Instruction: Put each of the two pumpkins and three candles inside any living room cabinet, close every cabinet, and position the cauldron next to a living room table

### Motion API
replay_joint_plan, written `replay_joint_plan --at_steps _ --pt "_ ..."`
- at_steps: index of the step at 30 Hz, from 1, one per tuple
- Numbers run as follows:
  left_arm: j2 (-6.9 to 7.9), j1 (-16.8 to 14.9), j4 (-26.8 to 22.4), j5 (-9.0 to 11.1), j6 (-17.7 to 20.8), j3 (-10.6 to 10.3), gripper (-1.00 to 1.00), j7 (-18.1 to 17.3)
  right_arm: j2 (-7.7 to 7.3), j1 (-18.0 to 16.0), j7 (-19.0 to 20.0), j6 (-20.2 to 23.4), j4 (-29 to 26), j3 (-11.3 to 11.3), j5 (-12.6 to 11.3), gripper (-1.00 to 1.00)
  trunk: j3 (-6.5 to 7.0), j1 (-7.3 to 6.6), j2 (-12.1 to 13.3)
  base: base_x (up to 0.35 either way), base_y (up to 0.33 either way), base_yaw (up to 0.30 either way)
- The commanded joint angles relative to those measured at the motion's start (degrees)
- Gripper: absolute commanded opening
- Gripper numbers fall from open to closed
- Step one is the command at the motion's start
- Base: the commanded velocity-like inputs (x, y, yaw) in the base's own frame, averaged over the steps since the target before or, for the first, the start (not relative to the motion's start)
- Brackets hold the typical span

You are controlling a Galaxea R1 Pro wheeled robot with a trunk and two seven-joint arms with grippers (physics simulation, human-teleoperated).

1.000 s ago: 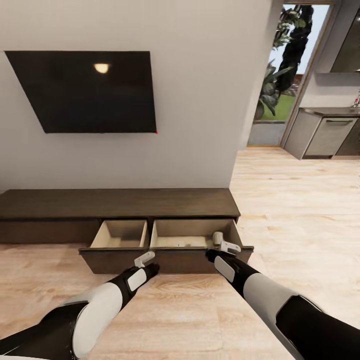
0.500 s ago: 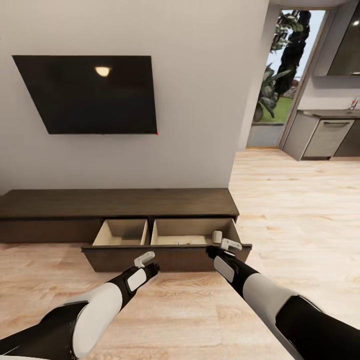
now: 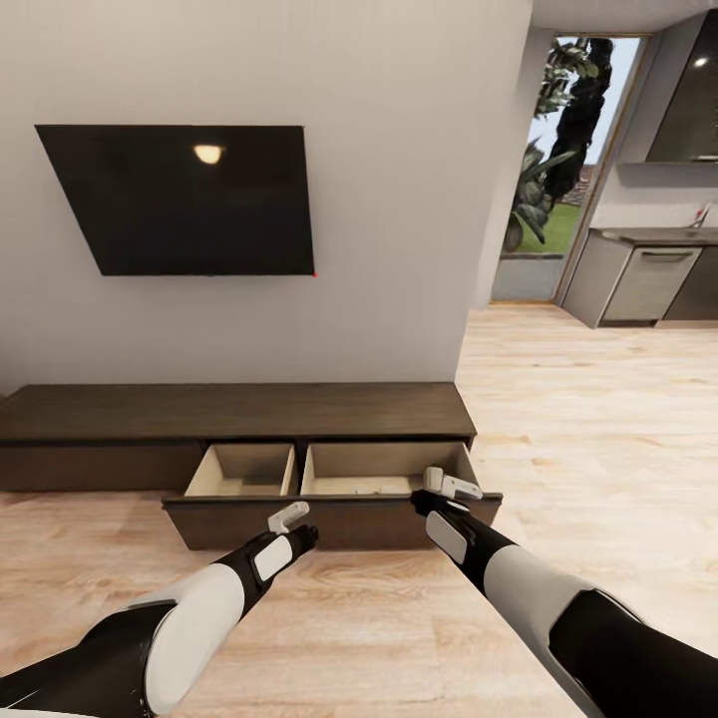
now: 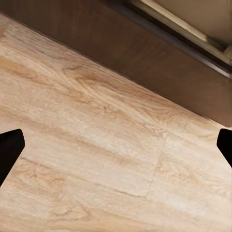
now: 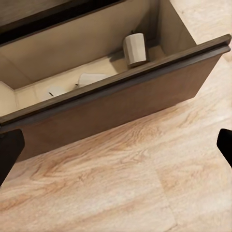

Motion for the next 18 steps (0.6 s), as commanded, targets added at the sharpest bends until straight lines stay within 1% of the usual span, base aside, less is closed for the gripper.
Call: replay_joint_plan --at_steps 1,6,7,8,9,10,11,12,13,15,18 --pt "-0.02 -0.01 -0.13 -0.09 0.29 0.44 1.0 0.23 -0.01 -0.05 -0.39 0.13 -0.08 0.5 -0.36 1.0 0.04 0.0 -0.03 0.0 0.0 0.0" --pt "-0.14 -0.01 -0.13 -0.49 0.26 0.41 1.0 0.22 0.04 0.42 -0.4 0.07 0.57 0.49 -0.32 1.0 0.51 0.0 -0.03 0.0 0.0 0.024" --pt "-0.16 -0.01 -0.13 -1.14 0.24 0.39 1.0 0.21 0.05 1.01 -0.37 -0.02 1.33 0.52 -0.24 1.0 0.6 0.0 -0.03 0.0 0.0 0.052" --pt "-0.18 -0.01 -0.13 -2.66 0.13 0.42 1.0 0.21 0.04 1.89 -0.29 -0.37 2.44 0.5 0.02 1.0 0.7 0.0 -0.03 0.0 0.0 0.063" --pt "-0.17 -0.01 -0.13 -3.18 0.07 0.42 1.0 0.21 0.02 2.14 -0.27 -0.62 2.75 0.5 0.15 1.0 0.61 0.22 -0.43 0.0 0.0 0.066" --pt "-0.14 -0.01 -0.13 -4.36 -0.05 0.43 1.0 0.21 -0.05 2.96 -0.17 -2.09 3.43 0.49 0.6 1.0 0.52 0.44 -0.83 0.0 0.0 0.071" --pt "-0.12 -0.01 -0.13 -5.2 -0.13 0.44 1.0 0.21 0.12 4.98 -0.07 -6.29 4.03 0.6 2.25 1.0 0.44 0.66 -1.23 0.0 0.0 0.077" --pt "-0.12 -0.01 -0.13 -5.28 -0.11 0.44 1.0 0.21 0.21 5.31 -0.06 -6.94 4.08 0.61 2.81 1.0 0.35 0.88 -1.64 0.0 0.0 0.08" --pt "-0.12 0.06 -0.13 -5.4 -0.11 0.44 1.0 0.21 0.53 5.93 -0.05 -7.93 4.17 0.63 4.16 1.0 0.27 1.1 -2.04 0.0 0.0 0.09" --pt "-0.12 0.43 -0.13 -5.48 -0.14 0.44 1.0 0.21 0.95 6.54 -0.05 -8.62 4.22 0.61 5.73 1.0 0.09 1.54 -2.84 0.0 0.0 0.097" --pt "-0.12 3.32 -0.13 -5.66 -0.55 0.44 1.0 0.19 1.69 7.93 -0.1 -9.63 4.29 0.58 9.76 1.0 -0.18 2.2 -4.04 0.0 0.0 0.107"
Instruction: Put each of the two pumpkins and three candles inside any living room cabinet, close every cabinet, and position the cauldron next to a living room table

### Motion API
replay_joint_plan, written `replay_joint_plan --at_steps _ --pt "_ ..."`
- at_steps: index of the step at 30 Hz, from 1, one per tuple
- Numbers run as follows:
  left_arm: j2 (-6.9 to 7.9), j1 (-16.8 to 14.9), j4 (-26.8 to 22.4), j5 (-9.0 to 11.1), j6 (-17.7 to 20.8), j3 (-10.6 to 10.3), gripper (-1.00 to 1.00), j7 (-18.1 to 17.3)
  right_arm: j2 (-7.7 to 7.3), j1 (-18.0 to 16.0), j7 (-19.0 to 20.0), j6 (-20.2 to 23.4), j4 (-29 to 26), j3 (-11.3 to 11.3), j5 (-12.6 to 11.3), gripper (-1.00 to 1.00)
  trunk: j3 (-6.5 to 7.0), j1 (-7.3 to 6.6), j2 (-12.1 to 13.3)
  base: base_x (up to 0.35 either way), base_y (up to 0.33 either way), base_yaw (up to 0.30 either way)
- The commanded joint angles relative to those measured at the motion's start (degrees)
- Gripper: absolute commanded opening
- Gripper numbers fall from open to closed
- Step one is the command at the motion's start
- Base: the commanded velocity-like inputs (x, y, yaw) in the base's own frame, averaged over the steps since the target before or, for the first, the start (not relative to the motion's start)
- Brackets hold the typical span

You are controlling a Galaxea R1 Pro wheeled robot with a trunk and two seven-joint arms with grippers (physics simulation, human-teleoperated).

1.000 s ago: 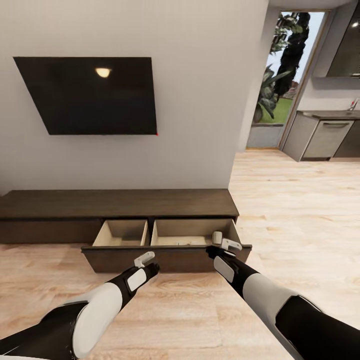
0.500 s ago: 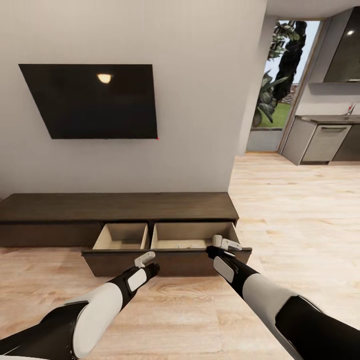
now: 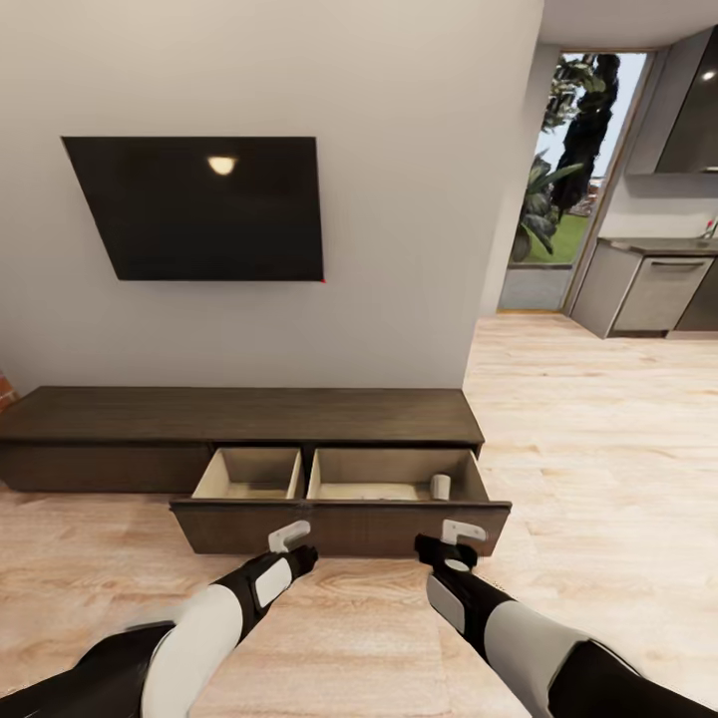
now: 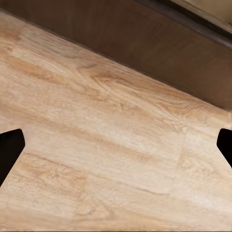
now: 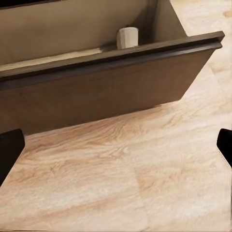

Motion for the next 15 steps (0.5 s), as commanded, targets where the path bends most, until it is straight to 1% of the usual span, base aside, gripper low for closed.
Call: replay_joint_plan --at_steps 1,2,9,11,12,14,15 --pt "-0.01 0.28 -0.14 0.0 0.08 0.34 1.0 0.21 0.03 0.1 -0.2 -0.32 0.0 0.46 -0.3 1.0 -0.15 0.22 -0.45 0.0 0.0 0.071" --pt "0.07 0.83 -0.14 -0.06 -0.56 0.34 1.0 0.22 0.08 0.35 -0.2 -0.42 0.01 0.42 0.18 1.0 -0.26 0.44 -0.85 0.0 0.0 0.036" --pt "0.19 1.84 -0.14 -0.17 -1.19 0.34 1.0 0.23 -0.01 1.2 -0.08 -0.52 1.28 0.37 0.64 1.0 -1.32 1.98 -3.66 0.0 0.0 0.013" --pt "0.13 3.21 -0.14 -0.18 -1.22 0.3 1.0 0.18 0.02 1.5 0.33 -0.53 2.09 0.38 0.62 1.0 -1.67 2.42 -4.46 0.0 0.0 0.002" --pt "0.1 4.5 -0.14 -0.19 -1.26 0.3 1.0 0.17 0.01 1.78 0.89 -0.53 2.47 0.38 0.61 1.0 -1.84 2.64 -4.86 0.0 0.0 0.001" --pt "0.11 5.62 -0.14 -0.21 -1.31 0.3 1.0 0.16 0.01 2.19 1.64 -0.53 2.72 0.38 0.6 1.0 -2.2 3.08 -5.66 0.0 0.0 0.0" --pt "0.13 6.76 -0.14 -0.2 -1.37 0.3 1.0 0.15 -0.09 2.96 2.99 -0.55 3.14 0.34 0.6 1.0 -2.38 3.3 -6.06 0.0 0.0 0.0"
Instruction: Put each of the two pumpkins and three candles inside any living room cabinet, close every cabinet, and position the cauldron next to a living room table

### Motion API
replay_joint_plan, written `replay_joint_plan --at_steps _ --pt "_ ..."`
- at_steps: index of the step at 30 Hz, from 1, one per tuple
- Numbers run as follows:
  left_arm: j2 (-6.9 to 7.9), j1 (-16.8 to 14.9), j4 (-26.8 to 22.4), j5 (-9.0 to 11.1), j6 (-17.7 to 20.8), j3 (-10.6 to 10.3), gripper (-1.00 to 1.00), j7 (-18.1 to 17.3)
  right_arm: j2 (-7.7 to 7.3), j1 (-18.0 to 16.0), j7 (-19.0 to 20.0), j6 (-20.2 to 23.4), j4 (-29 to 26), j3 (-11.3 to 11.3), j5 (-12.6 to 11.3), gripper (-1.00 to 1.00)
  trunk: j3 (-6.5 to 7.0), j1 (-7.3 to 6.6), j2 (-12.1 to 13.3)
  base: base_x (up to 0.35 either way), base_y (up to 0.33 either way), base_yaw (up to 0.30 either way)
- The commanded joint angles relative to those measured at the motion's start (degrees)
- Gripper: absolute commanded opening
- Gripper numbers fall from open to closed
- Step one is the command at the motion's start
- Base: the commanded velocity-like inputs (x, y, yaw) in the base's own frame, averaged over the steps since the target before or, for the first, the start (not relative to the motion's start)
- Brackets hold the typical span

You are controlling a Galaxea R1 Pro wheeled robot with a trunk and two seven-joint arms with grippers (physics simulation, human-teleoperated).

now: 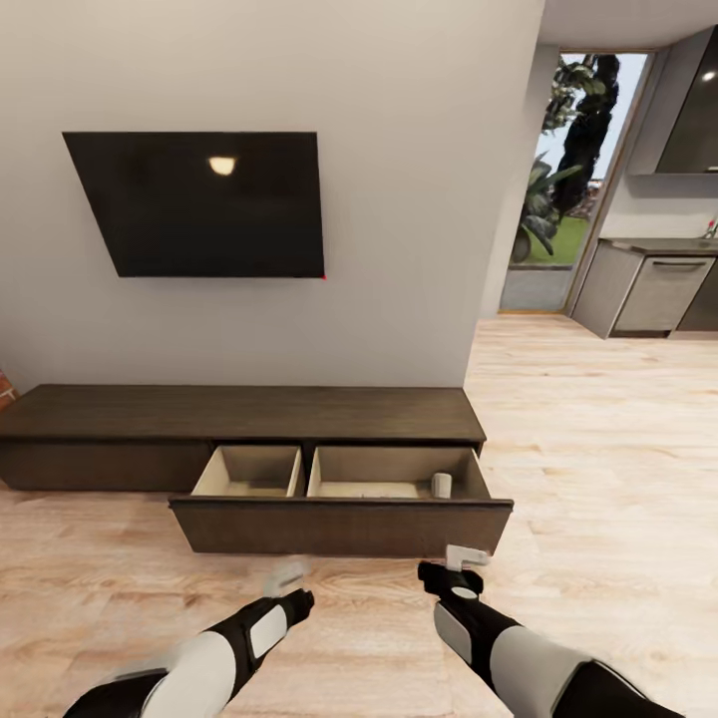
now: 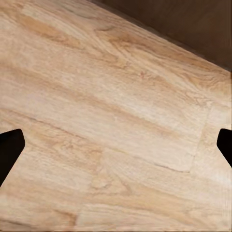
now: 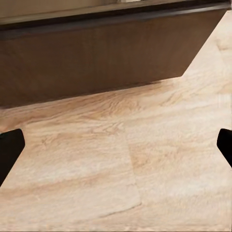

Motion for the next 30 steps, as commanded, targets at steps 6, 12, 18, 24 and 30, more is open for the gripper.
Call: replay_joint_plan --at_steps 6,12,18,24,30 --pt "0.13 2.38 -0.14 0.01 0.0 0.33 1.0 0.17 -0.1 3.26 1.87 -2.36 1.98 0.52 -0.48 1.0 -1.12 1.32 -2.45 0.0 0.0 0.0" --pt "0.15 3.31 -0.14 0.02 -0.05 0.35 1.0 0.14 -0.19 5.35 2.09 -6.54 2.38 0.5 -0.43 1.0 -2.2 2.64 -4.86 0.0 0.0 0.0" --pt "0.46 6.7 -0.14 -0.02 -0.14 0.29 1.0 0.11 -0.65 6.01 2.11 -7.14 2.78 0.49 -0.39 1.0 -3.27 3.96 -7.26 0.0 0.0 0.0" --pt "0.85 8.15 -0.14 -0.2 -1.15 0.28 1.0 0.1 -0.72 6.63 2.11 -7.22 3.66 0.49 -0.39 1.0 -4.35 5.27 -9.67 0.0 0.0 0.0" --pt "1.88 8.33 -0.16 -4.14 -1.55 0.28 1.0 0.1 -0.73 6.75 2.18 -7.5 3.73 0.51 -0.45 1.0 -5.43 6.59 -12.08 0.0 0.0 0.0"
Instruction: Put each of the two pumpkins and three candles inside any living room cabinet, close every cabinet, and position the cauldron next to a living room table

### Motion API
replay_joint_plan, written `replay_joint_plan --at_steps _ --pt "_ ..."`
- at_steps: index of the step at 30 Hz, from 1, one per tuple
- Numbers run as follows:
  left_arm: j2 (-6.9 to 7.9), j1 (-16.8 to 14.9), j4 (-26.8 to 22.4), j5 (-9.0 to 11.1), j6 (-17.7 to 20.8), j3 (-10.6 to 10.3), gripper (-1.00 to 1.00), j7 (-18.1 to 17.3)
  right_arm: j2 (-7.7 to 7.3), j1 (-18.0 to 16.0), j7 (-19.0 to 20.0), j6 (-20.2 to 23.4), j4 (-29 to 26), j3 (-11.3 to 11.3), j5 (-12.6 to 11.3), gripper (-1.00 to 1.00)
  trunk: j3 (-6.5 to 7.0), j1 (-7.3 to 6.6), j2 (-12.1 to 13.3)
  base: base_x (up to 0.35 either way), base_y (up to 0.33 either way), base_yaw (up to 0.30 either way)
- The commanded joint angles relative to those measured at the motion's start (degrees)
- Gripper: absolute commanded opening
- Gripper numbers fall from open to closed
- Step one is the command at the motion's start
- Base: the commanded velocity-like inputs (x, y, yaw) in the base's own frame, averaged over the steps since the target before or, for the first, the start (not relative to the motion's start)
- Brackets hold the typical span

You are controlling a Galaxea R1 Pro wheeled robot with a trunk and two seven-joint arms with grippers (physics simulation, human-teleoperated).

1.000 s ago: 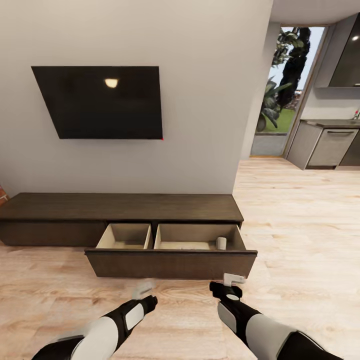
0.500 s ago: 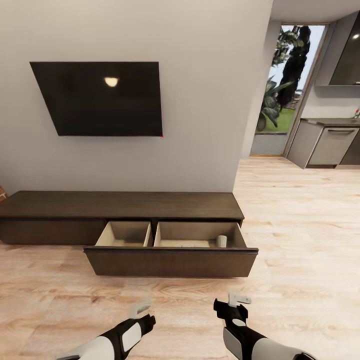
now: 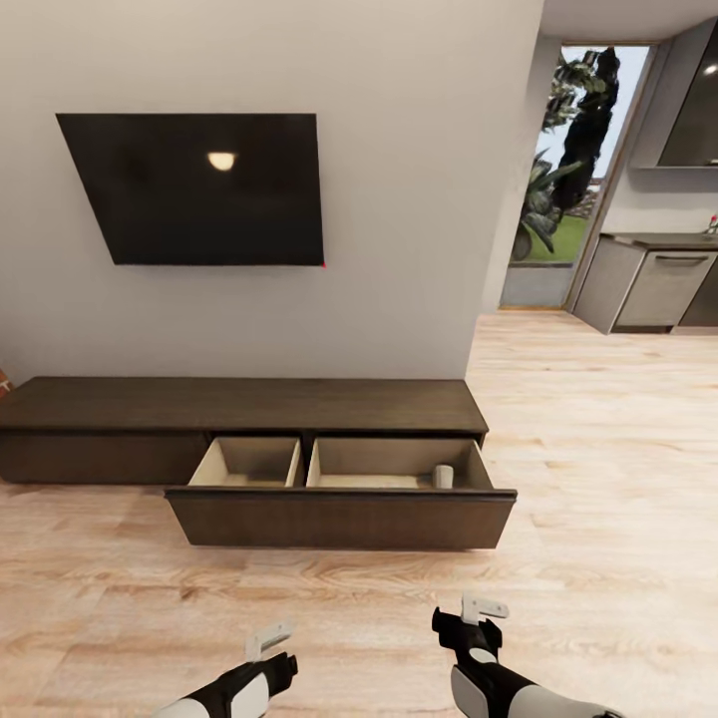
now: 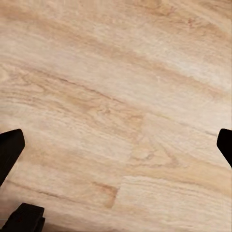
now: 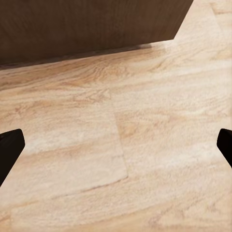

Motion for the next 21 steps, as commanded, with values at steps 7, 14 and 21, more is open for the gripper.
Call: replay_joint_plan --at_steps 7,14,21 --pt "-0.1 0.02 -3.05 -1.98 0.0 -2.47 1.0 0.14 0.02 0.01 -0.18 -0.62 0.01 0.5 -0.47 1.0 -1.31 1.54 -2.85 0.0 0.0 0.0" --pt "-0.41 0.02 -3.31 -1.84 -0.06 -4.28 1.0 0.15 0.09 0.03 -0.18 -0.72 0.07 0.5 -0.47 1.0 -2.2 3.08 -5.65 0.0 0.0 0.0" --pt "0.66 0.02 -0.48 -1.8 -1.26 -4.4 1.0 0.14 0.31 1.04 -0.18 -1.29 0.1 0.58 -0.39 1.0 -2.85 4.61 -8.46 0.0 0.0 0.0"
